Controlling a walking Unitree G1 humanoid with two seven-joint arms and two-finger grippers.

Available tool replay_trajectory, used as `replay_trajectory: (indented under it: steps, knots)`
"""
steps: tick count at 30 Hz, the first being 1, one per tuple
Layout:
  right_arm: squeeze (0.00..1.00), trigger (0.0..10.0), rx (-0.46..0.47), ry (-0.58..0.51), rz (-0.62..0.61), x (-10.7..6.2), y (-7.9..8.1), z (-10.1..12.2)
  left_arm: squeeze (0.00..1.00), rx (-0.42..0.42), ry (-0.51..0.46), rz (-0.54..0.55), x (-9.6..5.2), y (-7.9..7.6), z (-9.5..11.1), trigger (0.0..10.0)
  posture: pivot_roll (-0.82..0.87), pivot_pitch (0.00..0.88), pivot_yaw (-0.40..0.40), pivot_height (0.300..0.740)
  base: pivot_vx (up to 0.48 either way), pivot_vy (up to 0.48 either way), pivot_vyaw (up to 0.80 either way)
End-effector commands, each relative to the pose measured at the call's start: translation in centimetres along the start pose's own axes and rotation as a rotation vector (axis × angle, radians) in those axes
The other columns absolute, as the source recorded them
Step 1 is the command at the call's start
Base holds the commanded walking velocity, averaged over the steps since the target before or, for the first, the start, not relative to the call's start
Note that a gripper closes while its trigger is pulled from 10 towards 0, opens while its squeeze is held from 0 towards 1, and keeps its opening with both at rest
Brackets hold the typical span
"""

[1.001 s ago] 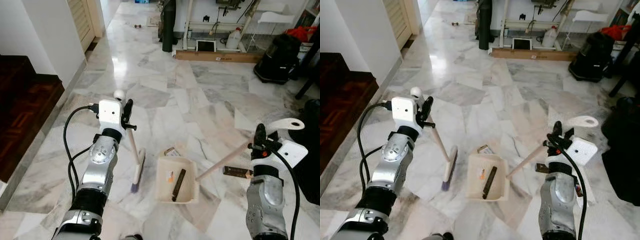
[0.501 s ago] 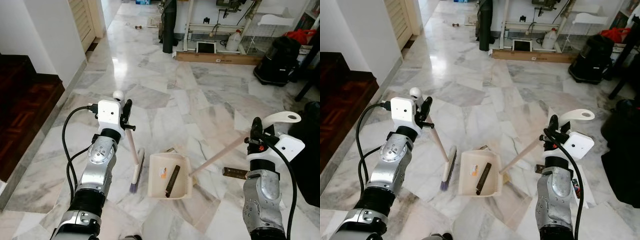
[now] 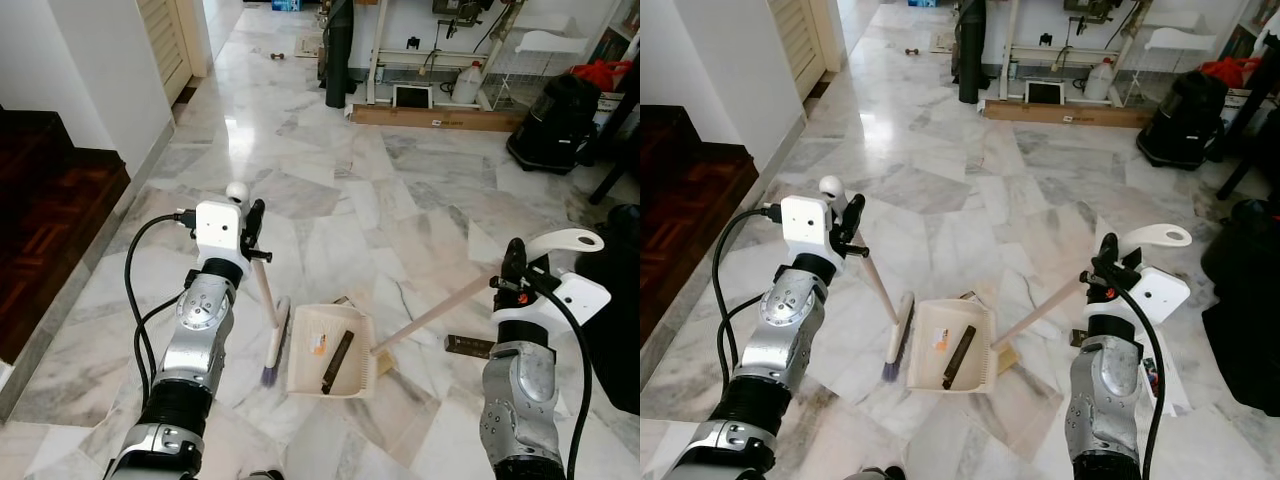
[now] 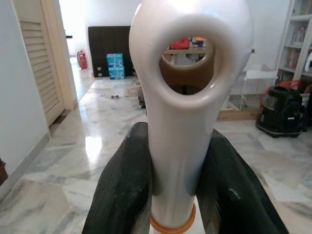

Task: Sweep floor

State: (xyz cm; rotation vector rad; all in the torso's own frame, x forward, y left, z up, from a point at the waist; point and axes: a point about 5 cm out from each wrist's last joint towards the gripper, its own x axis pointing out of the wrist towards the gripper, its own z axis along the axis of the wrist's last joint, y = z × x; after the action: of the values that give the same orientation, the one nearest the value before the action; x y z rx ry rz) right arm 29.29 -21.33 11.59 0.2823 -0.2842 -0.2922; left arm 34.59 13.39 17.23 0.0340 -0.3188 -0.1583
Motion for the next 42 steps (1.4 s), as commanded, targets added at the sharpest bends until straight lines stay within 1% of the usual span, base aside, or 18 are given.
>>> replay_trajectory:
  steps: [1,6,11,13,24,42]
  knots:
    - [0.00,10.0,0.019,-0.059,0.001,0.35,0.23,1.30,0.00,-0.012,-0.075,0.000,0.55,-0.12,1.62,10.0,0.06,0.070,-0.015,0.740,0.000,0.000,0.00]
    - [0.00,10.0,0.021,-0.061,-0.006,0.42,0.20,1.34,0.00,-0.011,-0.075,0.001,0.64,-0.14,1.72,10.0,0.06,0.077,-0.014,0.740,0.000,0.000,0.00]
    - [0.00,10.0,0.003,-0.060,-0.012,0.33,0.11,1.34,0.00,-0.007,-0.071,0.003,0.53,-0.07,1.67,10.0,0.06,0.083,-0.014,0.740,0.000,0.000,0.00]
    - [0.00,10.0,0.005,-0.065,-0.008,0.31,0.13,1.38,0.00,-0.006,-0.070,0.000,0.52,-0.10,1.65,10.0,0.06,0.086,-0.014,0.740,0.000,0.000,0.51]
    - [0.00,10.0,0.006,-0.067,0.001,0.22,0.31,1.34,0.00,0.030,-0.070,-0.034,0.32,-0.53,1.55,10.0,0.06,0.089,-0.012,0.740,0.000,0.000,0.80]
    - [0.00,10.0,0.000,-0.063,0.010,0.23,0.25,1.40,0.00,0.045,-0.067,-0.026,0.19,-0.59,1.53,10.0,0.06,0.091,-0.020,0.740,0.000,0.000,0.80]
